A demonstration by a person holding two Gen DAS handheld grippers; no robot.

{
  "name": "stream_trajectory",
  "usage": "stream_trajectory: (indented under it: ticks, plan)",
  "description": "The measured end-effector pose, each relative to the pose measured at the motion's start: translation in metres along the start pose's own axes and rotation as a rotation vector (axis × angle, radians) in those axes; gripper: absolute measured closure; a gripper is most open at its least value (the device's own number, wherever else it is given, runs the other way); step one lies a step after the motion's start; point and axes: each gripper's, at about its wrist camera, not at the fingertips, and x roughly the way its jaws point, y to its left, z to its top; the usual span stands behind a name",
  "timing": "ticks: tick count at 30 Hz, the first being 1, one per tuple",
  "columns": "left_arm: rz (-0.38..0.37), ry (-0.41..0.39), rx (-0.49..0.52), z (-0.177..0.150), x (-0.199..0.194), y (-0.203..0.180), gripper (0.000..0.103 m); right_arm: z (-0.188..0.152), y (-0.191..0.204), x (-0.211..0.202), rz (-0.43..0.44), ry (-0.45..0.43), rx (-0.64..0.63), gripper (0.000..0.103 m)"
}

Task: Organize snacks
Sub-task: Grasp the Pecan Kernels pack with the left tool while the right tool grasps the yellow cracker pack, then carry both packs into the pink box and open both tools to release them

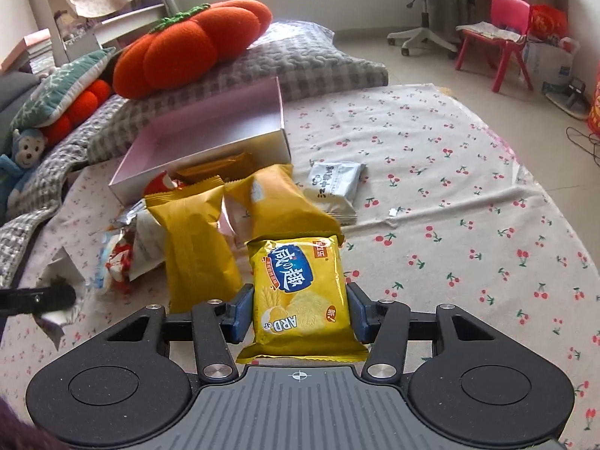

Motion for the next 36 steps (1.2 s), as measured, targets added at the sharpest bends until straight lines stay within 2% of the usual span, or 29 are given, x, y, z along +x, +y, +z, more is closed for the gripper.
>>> stream_trajectory:
  ticks: [4,9,17,23,27,31,36]
  plan:
    - [0.014,0.003,-0.002,-0.007,0.0,0.002,0.074,-0.001,-0.003,-0.001,-0.007,0.004,0.004,0.053]
    - [0.015,0.017,-0.052,-0.011,0.003,0.012,0.074,-0.003,0.004,0.002,0.005,0.016,-0.007,0.052]
    - [0.041,-0.028,-0.079,0.006,0.0,0.009,0.074,0.01,0.01,0.001,0.014,-0.02,-0.003,0.052]
    - [0.042,-0.076,-0.046,0.039,0.002,-0.001,0.074,0.038,0.02,0.001,0.034,-0.08,-0.02,0.052]
    - [0.056,-0.114,-0.068,0.077,0.013,0.002,0.074,0.072,0.026,0.019,0.083,-0.098,-0.008,0.052]
    - [0.063,-0.117,-0.086,0.114,0.035,0.005,0.074,0.111,0.031,0.049,0.151,-0.076,0.037,0.052]
    - [0.133,-0.121,-0.058,0.139,0.063,0.007,0.074,0.149,0.039,0.09,0.178,-0.032,0.056,0.052]
